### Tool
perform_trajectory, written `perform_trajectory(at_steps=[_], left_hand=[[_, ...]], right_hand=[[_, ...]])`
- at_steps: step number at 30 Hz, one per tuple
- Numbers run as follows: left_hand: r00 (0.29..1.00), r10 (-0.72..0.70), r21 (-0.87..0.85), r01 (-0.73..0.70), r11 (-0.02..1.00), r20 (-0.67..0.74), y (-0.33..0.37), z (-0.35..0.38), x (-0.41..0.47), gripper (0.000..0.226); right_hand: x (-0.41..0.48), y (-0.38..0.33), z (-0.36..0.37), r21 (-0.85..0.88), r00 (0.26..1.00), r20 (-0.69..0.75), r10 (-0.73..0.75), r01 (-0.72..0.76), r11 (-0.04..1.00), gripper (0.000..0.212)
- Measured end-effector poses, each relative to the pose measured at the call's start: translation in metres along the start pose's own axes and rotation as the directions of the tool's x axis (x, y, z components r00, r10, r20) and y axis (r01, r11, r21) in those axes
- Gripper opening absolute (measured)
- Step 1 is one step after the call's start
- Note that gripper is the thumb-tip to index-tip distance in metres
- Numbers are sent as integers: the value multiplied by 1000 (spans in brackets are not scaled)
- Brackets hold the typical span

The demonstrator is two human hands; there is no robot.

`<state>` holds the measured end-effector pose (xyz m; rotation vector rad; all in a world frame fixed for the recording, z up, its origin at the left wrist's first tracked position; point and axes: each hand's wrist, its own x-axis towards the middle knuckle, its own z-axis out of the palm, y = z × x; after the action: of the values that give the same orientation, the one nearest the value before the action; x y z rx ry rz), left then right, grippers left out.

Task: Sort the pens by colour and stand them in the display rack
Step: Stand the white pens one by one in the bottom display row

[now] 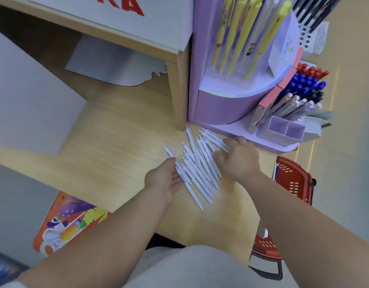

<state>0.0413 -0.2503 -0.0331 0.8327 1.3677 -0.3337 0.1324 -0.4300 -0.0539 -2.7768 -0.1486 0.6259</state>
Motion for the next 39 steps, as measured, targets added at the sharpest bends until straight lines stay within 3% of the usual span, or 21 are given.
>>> perform_trajectory(at_steps=[5, 9, 13, 20, 26, 35, 39], left_hand=[[993, 106, 97, -101, 990, -44, 1, 20, 10, 14], [990, 125, 110, -118, 987, -60, -4, 35, 8, 38], [996, 84, 48, -83, 995, -19, -12, 49, 8, 22], [995, 95, 112, -97, 989, 18, -20, 60, 14, 15], [981, 175, 138, -186, 973, 86, -28, 56, 17, 4], [969, 146, 75, -164, 984, 201, -24, 52, 14, 15], [959, 170, 17, -179, 984, 226, -28, 51, 11, 9]], right_hand=[[0, -2, 0, 36, 998, 66, -6, 4, 999, 46], [-7, -3, 6, 222, 993, 109, -43, 18, 975, 36], [-13, -8, 11, 281, 991, 126, -40, 2, 960, 20], [-23, -5, 10, 496, 991, 134, -5, -63, 866, 19], [-28, -3, 17, 611, 956, 256, -142, -46, 791, 24], [-39, -2, 22, 591, 952, 188, -242, 87, 802, 27], [-42, -3, 24, 581, 944, 176, -279, 129, 803, 30]])
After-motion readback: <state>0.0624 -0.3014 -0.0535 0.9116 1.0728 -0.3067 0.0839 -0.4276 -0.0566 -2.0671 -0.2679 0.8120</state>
